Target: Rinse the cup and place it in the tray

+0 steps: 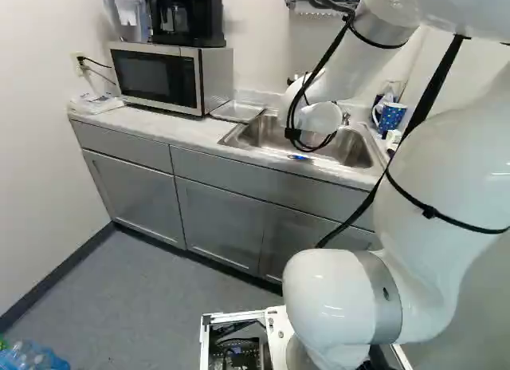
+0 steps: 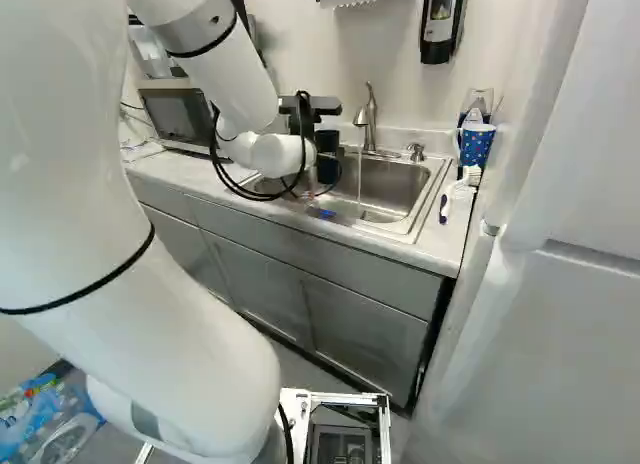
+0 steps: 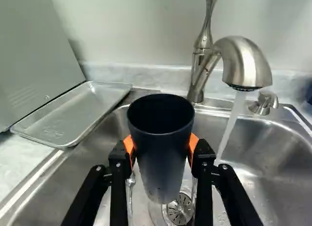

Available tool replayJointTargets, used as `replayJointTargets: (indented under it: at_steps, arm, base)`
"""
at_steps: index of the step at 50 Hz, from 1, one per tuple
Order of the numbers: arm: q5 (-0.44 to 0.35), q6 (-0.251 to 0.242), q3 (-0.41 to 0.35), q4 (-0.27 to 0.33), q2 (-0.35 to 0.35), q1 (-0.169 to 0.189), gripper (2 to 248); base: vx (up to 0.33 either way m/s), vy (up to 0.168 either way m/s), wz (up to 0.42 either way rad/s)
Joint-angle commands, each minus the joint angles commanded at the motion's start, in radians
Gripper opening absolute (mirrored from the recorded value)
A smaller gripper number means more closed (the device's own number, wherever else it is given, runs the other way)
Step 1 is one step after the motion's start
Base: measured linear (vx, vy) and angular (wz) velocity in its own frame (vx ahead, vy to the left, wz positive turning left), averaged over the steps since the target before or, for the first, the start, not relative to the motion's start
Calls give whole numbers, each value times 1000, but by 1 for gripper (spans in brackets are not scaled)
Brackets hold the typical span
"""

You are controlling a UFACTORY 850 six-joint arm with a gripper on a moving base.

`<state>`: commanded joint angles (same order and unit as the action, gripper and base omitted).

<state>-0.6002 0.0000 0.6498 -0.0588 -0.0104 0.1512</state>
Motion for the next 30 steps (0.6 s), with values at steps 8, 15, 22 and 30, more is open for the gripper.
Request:
replayJointTargets:
  at_steps: [8, 15, 22, 30]
  arm:
    - [0, 0, 3, 0, 21, 18, 124]
    - [-8, 0, 6, 0, 36, 33, 124]
    - [-28, 0, 6, 0, 36, 51, 124]
    - [-47, 0, 1, 0, 31, 73, 124]
  base:
    - [0, 0, 0]
    - [0, 0, 0]
    - [0, 0, 0]
    - [0, 0, 0]
